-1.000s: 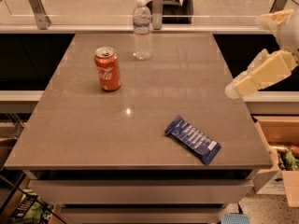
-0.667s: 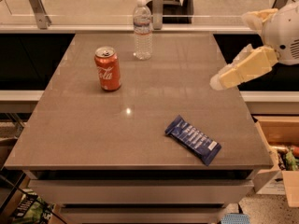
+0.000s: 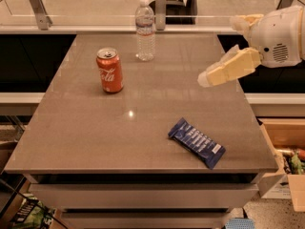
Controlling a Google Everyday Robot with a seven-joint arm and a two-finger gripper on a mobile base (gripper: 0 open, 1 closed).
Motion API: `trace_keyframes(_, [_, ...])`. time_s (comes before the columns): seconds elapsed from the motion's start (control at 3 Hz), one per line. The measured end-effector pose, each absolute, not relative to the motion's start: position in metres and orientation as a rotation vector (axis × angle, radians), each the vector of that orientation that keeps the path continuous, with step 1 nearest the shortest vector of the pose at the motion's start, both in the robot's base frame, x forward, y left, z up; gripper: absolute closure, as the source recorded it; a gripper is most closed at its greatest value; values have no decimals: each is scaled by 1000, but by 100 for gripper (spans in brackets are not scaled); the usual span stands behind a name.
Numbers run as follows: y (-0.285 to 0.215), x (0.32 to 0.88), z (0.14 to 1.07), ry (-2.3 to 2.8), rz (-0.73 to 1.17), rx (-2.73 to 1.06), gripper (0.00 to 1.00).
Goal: Pick coke can
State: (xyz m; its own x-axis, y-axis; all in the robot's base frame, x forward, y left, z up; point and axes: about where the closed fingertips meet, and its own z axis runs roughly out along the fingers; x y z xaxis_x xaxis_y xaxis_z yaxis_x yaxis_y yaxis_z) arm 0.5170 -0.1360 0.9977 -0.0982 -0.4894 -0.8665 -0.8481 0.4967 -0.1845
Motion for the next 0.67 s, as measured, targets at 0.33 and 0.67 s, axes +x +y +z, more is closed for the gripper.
trace_keyframes(0.33, [-131, 521, 996, 1726, 450, -1115, 0])
trace_keyframes(0.67, [-117, 532, 983, 1692, 489, -1092, 0])
